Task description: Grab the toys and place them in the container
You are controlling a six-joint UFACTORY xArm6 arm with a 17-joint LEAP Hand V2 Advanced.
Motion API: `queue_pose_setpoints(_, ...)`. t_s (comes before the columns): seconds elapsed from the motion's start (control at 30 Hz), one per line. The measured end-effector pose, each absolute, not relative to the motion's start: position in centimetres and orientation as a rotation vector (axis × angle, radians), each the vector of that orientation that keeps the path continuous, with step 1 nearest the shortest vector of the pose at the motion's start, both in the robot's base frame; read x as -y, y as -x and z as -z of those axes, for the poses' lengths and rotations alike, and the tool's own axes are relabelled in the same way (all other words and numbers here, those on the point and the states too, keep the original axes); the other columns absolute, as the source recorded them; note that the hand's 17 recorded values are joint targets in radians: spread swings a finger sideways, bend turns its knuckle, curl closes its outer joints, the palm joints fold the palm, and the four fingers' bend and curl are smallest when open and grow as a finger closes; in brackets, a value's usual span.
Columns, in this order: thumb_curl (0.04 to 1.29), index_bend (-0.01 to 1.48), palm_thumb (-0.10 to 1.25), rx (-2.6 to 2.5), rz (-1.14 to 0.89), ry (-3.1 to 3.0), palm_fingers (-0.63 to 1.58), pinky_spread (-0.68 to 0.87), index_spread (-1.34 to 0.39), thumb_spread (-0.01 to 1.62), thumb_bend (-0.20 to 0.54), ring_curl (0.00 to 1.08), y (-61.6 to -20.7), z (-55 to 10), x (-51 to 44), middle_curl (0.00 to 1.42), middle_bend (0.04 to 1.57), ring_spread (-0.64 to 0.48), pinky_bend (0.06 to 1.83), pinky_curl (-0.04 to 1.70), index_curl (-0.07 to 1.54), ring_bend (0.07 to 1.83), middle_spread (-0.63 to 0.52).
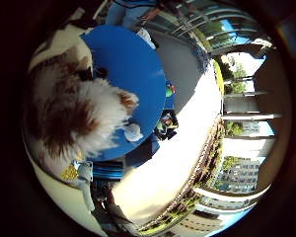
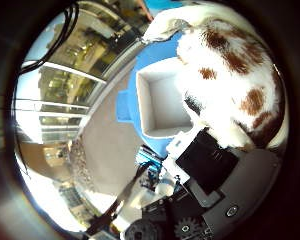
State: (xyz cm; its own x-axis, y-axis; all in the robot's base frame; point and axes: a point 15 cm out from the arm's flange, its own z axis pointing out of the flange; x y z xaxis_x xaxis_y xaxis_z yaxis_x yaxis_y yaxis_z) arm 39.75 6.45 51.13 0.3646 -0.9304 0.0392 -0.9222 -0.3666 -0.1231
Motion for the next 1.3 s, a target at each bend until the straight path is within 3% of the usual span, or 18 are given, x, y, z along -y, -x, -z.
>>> queue_pose_setpoints(0.37, 0.83, 0.77, 0.94, -1.663, -0.001, 2.537, 0.68, 0.1, -1.11, 1.07, -0.017, 0.84, -47.5, -41.1, -18.5, 1.16, 1.33, -0.12, 1.78, 0.71, 0.75, 1.62, -0.26)
queue_pose_setpoints(0.53, 0.81, 0.72, 0.86, -1.68, -0.102, 2.545, 0.62, 0.1, -1.13, 1.09, -0.029, 0.84, -48.8, -36.8, -20.8, 1.15, 1.35, -0.12, 1.77, 0.74, 0.87, 1.64, -0.25)
queue_pose_setpoints(0.67, 0.75, 0.72, 0.8, -1.686, -0.132, 2.552, 0.66, 0.15, -1.09, 1.12, -0.034, 0.77, -50.3, -33.5, -22.0, 1.08, 1.27, -0.05, 1.66, 0.72, 0.97, 1.57, -0.23)
queue_pose_setpoints(0.77, 0.7, 0.66, 0.77, -1.694, -0.171, 2.584, 0.46, 0.2, -0.96, 1.13, -0.036, 0.7, -50.7, -30.9, -22.2, 0.97, 1.09, 0.03, 1.55, 0.7, 0.99, 1.39, -0.19)
queue_pose_setpoints(0.87, 0.66, 0.54, 0.74, -1.677, -0.197, 2.62, -0.14, 0.28, -0.79, 1.13, -0.039, 0.63, -51.2, -28.8, -22.0, 0.81, 0.76, 0.11, 1.37, 0.65, 0.94, 1.19, -0.13)
queue_pose_setpoints(1.03, 0.61, 0.32, 0.72, -1.64, -0.206, 2.643, -0.22, 0.37, -0.61, 1.13, -0.033, 0.41, -51.7, -28.5, -20.6, 0.58, 0.4, 0.22, 1.13, 0.48, 0.75, 0.79, -0.02)
queue_pose_setpoints(1.2, 0.56, 0.17, 0.7, -1.614, -0.169, 2.628, -0.11, 0.42, -0.53, 1.11, -0.034, 0.33, -50.9, -32.7, -18.1, 0.47, 0.2, 0.27, 1.0, 0.4, 0.61, 0.6, 0.03)
queue_pose_setpoints(1.3, 0.54, 0.15, 0.7, -1.607, -0.139, 2.615, -0.06, 0.44, -0.5, 1.11, -0.031, 0.31, -49.9, -36.0, -15.6, 0.43, 0.16, 0.29, 0.95, 0.37, 0.55, 0.55, 0.05)
